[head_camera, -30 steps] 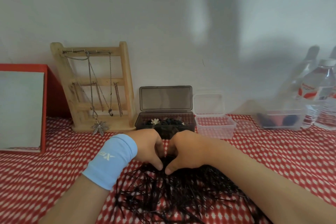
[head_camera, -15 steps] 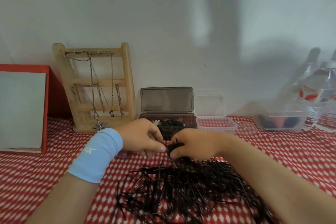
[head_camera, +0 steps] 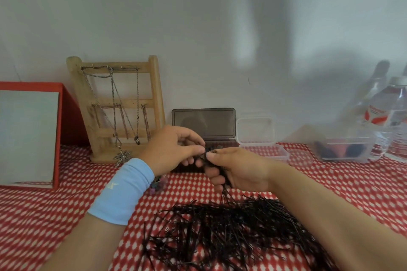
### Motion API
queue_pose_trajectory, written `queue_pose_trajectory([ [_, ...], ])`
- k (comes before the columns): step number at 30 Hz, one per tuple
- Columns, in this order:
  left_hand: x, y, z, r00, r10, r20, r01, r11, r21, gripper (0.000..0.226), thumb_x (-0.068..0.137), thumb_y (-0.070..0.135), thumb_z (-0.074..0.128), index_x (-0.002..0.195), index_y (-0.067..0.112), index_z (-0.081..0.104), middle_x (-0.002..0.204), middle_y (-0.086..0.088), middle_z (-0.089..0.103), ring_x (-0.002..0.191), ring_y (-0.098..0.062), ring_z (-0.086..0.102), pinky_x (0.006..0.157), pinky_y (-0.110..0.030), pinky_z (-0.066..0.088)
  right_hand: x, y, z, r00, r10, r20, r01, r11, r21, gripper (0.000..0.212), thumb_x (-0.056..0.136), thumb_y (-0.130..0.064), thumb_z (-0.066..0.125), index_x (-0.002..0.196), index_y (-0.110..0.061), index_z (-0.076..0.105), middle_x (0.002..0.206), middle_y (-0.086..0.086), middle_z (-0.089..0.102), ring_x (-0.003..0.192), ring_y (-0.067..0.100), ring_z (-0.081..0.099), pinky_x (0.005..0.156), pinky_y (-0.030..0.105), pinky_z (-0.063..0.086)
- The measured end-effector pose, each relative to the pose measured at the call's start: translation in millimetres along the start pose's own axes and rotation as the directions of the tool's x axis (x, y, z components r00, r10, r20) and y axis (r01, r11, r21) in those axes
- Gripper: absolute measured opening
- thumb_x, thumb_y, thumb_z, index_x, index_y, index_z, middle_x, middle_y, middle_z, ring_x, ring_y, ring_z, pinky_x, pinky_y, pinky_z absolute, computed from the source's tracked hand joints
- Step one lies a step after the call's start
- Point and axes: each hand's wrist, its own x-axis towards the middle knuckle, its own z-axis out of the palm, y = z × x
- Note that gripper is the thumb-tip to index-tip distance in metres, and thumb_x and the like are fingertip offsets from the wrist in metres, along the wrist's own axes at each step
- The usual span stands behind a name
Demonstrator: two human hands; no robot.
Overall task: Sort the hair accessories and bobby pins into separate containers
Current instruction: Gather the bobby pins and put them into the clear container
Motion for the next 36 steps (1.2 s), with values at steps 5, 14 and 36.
queue_pose_trajectory([
  [5, -3, 1, -10, 0.996, -0.001, 0.086, -0.008, 0.994, 0.106, 0.008, 0.088, 0.020, 0.071, 0.090, 0.026, 0.076, 0.068, 0.009, 0.073, 0.059, -0.007, 0.067, 0.059, -0.016, 0.052, -4, -4, -5, 0.998, 0.046, 0.050, -0.036, 0.982, -0.184, 0.020, 0.108, -0.014, 0.043, 0.096, -0.013, 0.058, 0.072, -0.004, 0.044, 0.064, 0.010, 0.041, 0.064, 0.027, 0.039],
  [14, -7, -5, -17, 0.846, -0.248, 0.472, 0.142, 0.958, 0.250, 0.013, 0.096, 0.019, 0.062, 0.102, 0.018, 0.072, 0.087, 0.003, 0.077, 0.079, -0.016, 0.074, 0.073, -0.027, 0.058, -4, -13, -16, 0.997, -0.041, -0.065, 0.049, 0.992, 0.118, 0.020, 0.107, -0.011, 0.041, 0.095, -0.012, 0.056, 0.070, 0.001, 0.043, 0.059, 0.014, 0.041, 0.059, 0.028, 0.042],
  [36, -1, 12, 31, 0.965, -0.130, 0.226, 0.170, 0.971, -0.168, 0.025, 0.096, 0.032, 0.058, 0.120, 0.026, 0.063, 0.112, 0.006, 0.072, 0.099, -0.010, 0.070, 0.085, -0.031, 0.056, 3, -16, -12, 0.924, -0.262, -0.279, 0.356, 0.856, 0.374, 0.024, 0.108, -0.009, 0.033, 0.094, -0.013, 0.052, 0.068, 0.000, 0.041, 0.058, 0.012, 0.038, 0.052, 0.024, 0.036],
])
